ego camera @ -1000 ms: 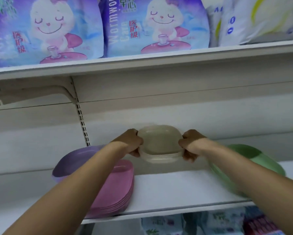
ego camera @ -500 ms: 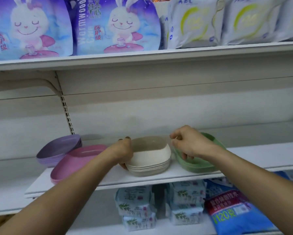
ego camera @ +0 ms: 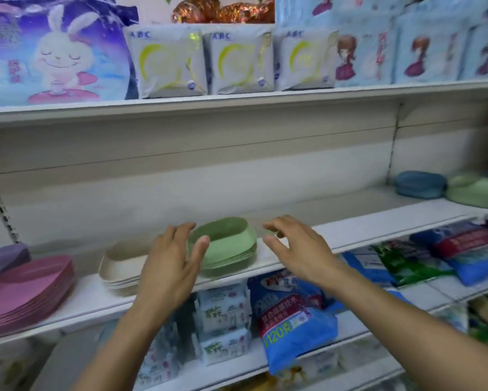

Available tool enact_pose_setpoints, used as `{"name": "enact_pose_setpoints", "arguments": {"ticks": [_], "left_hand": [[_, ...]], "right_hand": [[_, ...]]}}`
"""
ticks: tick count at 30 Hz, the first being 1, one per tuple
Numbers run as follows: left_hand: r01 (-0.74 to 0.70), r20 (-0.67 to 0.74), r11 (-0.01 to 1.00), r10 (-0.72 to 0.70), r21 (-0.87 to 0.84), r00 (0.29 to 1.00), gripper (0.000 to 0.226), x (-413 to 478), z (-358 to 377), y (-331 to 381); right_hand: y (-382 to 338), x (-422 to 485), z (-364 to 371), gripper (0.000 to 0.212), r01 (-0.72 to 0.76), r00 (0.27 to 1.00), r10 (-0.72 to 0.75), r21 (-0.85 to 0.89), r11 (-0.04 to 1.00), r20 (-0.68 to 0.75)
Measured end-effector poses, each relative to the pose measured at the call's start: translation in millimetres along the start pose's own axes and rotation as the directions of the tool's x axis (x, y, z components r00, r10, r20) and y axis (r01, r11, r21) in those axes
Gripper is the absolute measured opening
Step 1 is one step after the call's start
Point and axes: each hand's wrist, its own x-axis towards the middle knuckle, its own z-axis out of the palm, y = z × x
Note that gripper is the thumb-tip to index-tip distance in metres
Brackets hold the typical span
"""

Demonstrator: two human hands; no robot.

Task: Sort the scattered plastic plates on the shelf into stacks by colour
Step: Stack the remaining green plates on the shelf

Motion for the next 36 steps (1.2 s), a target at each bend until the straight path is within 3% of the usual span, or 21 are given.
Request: {"name": "enact_pose_setpoints", "arguments": {"ticks": [9,17,25,36], "left_hand": [[-0.108,0.008,0.978,0.111,-0.177,0.994,0.059,-24.9,64.2,104.1],[-0.089,0.063,0.944,0.114,-0.319,0.991,0.034,-38.0,109.4,162.7],[-0.017,0.094,0.946,0.050,-0.323,0.994,0.034,-33.9,108.1,151.3],[0.163,-0.012,0.956,-0.171,-0.246,0.985,0.029,-42.3,46.3,76.6]], "right_hand": [[87.3,-71.3,-70.9,0.030,-0.139,0.989,0.139,-0.011,0.990,-0.049],[140.2,-109.2,-101.1,0.027,-0.238,0.969,0.241,0.062,0.969,-0.047],[139.8,-93.5,-91.4,0.029,-0.242,0.966,0.254,0.177,0.954,-0.048],[66.3,-29.7,-26.2,0.027,-0.166,0.984,0.136,0.318,0.933,0.115]]}}
